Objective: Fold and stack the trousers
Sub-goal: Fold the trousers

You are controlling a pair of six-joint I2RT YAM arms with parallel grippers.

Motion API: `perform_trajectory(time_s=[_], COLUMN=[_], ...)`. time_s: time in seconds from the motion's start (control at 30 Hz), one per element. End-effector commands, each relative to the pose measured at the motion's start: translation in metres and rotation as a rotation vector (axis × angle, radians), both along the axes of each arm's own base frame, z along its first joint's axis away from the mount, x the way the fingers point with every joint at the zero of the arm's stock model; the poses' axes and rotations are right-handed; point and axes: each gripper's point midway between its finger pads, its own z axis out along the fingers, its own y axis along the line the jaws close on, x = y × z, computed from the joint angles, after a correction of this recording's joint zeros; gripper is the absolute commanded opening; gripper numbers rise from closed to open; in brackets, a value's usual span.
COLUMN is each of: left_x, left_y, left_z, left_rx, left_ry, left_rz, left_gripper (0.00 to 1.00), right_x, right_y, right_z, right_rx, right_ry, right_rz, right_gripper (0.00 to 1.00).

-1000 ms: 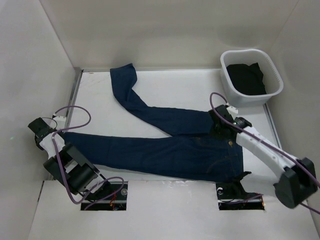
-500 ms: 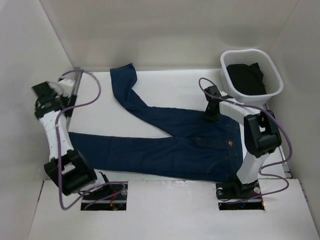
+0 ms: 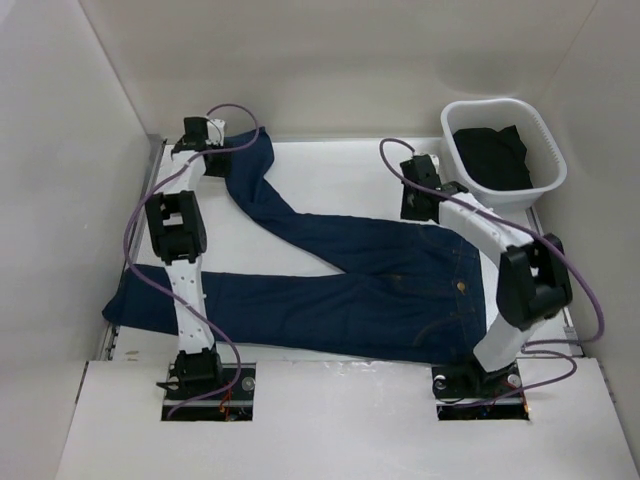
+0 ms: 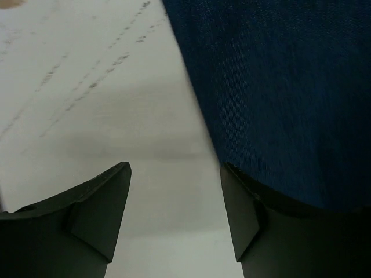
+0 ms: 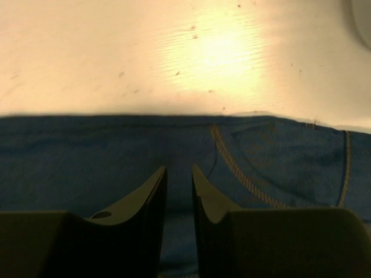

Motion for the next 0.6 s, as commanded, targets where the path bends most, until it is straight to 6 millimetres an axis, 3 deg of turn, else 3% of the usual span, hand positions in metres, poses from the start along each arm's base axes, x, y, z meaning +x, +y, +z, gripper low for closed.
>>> perform_trajectory(time_s=[0.0,0.13,0.23,0.33,0.4,0.47,0.57], left_x=[0.029,0.045,0.047,0.043,0.036,0.028,0.013], left_y=[-0.007,-0.027,-0.023,-0.017,-0.026,-0.045,-0.072], left_z=[0.017,0.004,-0.018,-0.04,-0.054,-0.065,-0.078], left_rx=[-0.079,-0.17,-0.112,-0.052,-0.063,-0.113,-0.192], left_ry=[-0.089,-0.123,-0.091,-0.035,0.017,0.067,0.138], left_rz=[0.114,0.099,0.133,0.147,0.11,0.042,-0.043], left_gripper=[0.63,0.63,0.63,0.63,0.62,0.55,0.36], right_x=[-0.013,-0.055,-0.082,-0.094,-0.097,-0.099,-0.098], right_y=[0.0,-0.025,-0.051,-0.063,-0.067,-0.074,-0.083], right_z=[0.055,0.056,0.045,0.046,0.051,0.055,0.062], right_rx=[-0.046,-0.016,0.009,0.032,0.041,0.039,0.035], right_ry=[-0.151,-0.115,-0.051,-0.048,-0.059,-0.069,-0.082], right_rz=[0.041,-0.096,-0.205,-0.247,-0.26,-0.277,-0.304], right_gripper=[0.29,0.39,0.46,0.5,0.54,0.55,0.56])
